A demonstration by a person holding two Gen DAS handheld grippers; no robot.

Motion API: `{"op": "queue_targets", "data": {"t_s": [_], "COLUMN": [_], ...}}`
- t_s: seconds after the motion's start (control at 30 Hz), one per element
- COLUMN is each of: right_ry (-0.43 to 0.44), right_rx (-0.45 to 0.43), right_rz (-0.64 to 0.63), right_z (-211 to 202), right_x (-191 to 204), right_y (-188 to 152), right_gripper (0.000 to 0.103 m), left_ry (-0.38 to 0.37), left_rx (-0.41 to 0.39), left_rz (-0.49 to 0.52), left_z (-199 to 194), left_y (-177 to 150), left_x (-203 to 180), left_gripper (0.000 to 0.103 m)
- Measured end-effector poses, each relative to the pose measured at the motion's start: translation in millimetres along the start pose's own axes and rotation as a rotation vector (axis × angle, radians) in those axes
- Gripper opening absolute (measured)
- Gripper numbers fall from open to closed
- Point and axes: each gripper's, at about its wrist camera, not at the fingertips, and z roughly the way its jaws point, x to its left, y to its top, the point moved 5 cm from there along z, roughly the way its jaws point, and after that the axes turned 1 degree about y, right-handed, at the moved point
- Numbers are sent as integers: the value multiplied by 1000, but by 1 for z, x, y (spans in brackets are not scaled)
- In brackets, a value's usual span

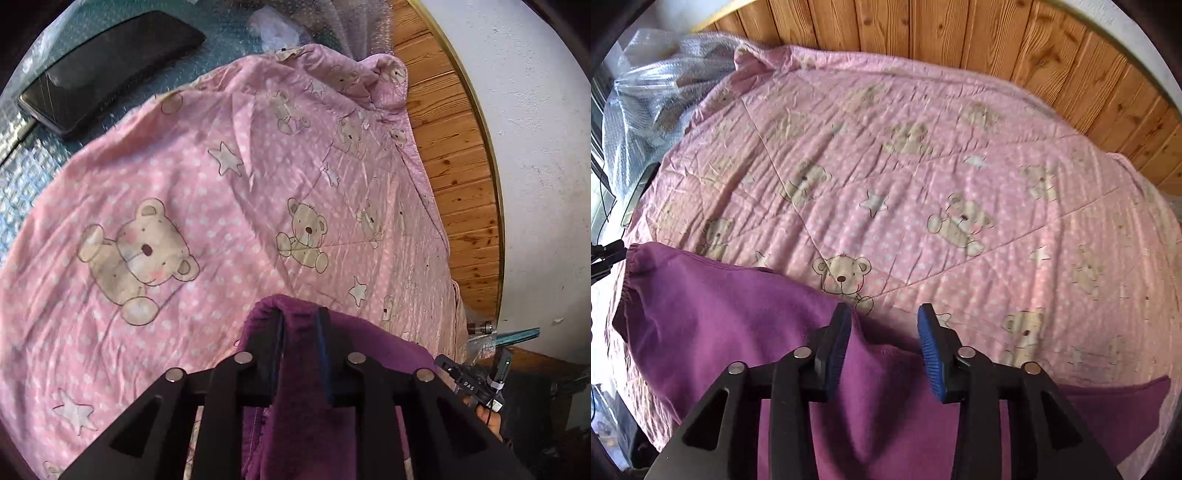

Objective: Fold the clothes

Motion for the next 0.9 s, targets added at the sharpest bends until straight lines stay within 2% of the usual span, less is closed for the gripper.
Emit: {"op": "queue_targets", "data": {"t_s": [0.07,0.1,0.13,0.2,0.23,0.27,0.3,0.33,0.37,0.4,0.47,0.53,0.63,0.7,0.77,0.8,0.9], "right_ry": [44,73,89,63,28,-48,-47,-54,-122,-164,-150,-97,34,153,235,273,304], "right_rx": [-16,10,40,103,121,137,111,90,103,95,33,7,-4,4,1,0,15], "right_rz": [-17,-31,-39,-30,-16,-2,41,95,126,134,120,72,-47,-184,-354,-442,-631], "right_z": [-19,-16,-11,13,26,38,39,33,27,16,-10,-28,-37,-37,-33,-29,-9], "right_x": [2,6,9,4,-3,-17,-30,-40,-49,-53,-44,-20,43,104,166,198,263], "right_y": [-15,-27,-41,-66,-75,-84,-87,-86,-86,-85,-80,-79,-84,-89,-94,-96,-106], "right_gripper": [46,46,46,45,43,44,48,47,47,47,47,47,49,53,54,54,54], "left_ry": [66,60,17,-88,-109,-77,-2,42,25,15,32,-9,-24,48,120,117,136], "left_rx": [-37,-58,-56,34,97,151,187,189,164,140,57,-6,11,66,102,103,63], "left_rz": [60,91,113,135,144,159,169,153,108,56,23,8,8,67,118,133,160], "left_z": [-30,-43,-49,-38,-22,-3,14,24,24,17,-11,-41,-59,-51,-34,-27,-13], "left_y": [-2,-5,-11,-31,-43,-55,-65,-69,-68,-65,-64,-73,-105,-130,-145,-147,-141], "left_x": [-1,-5,-12,-23,-25,-22,-11,2,12,18,19,17,21,25,26,23,21], "left_gripper": [34,34,34,34,34,34,34,22,18,18,22,33,37,37,37,37,37]}}
